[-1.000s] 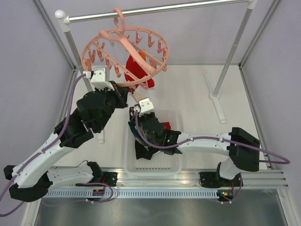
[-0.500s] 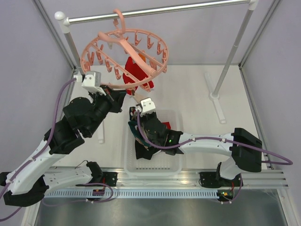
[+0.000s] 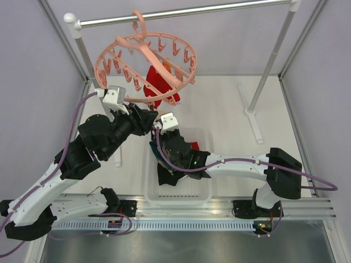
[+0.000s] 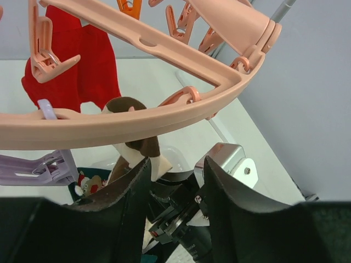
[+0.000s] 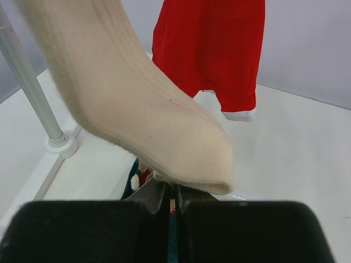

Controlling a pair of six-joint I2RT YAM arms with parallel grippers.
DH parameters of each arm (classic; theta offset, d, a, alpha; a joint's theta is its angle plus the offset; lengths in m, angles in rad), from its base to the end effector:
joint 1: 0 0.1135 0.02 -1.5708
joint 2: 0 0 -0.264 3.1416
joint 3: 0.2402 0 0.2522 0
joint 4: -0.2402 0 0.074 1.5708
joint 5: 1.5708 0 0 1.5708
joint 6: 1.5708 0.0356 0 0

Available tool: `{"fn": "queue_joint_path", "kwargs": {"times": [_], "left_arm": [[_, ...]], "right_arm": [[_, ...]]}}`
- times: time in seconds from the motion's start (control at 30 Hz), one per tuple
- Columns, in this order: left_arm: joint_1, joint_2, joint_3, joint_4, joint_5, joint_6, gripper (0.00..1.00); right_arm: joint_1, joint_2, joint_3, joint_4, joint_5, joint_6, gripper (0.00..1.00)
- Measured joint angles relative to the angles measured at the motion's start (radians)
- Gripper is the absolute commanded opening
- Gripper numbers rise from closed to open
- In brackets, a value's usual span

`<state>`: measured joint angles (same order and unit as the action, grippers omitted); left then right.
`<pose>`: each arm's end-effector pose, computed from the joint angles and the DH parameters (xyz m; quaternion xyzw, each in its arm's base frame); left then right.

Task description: Remove the socks clipped to the hanger

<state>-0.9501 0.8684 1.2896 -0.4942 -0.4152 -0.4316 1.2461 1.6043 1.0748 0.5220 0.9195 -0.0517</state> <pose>0.1017 -0.1175 0.4621 0.0481 0.7287 -0.3082 0.6096 0.1436 0.3380 0.3047 -0.1353 0.6957 0.0946 0.6991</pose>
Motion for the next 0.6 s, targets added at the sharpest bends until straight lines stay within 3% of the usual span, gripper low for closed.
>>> {"fn": "queue_joint_path", "kwargs": {"times": [0.27, 0.6], "left_arm": [[0.0, 0.023, 0.0, -0.001, -0.055, -0.001, 0.59], [0.0, 0.08, 0.021, 0.003, -0.17, 0.001, 0.6]], "right_arm": [[0.0, 0.007, 0.017, 0.0, 0.005, -0.005, 0.01], [0.0, 0.02, 0.027, -0.008, 0.017, -0.005, 0.01]]}}
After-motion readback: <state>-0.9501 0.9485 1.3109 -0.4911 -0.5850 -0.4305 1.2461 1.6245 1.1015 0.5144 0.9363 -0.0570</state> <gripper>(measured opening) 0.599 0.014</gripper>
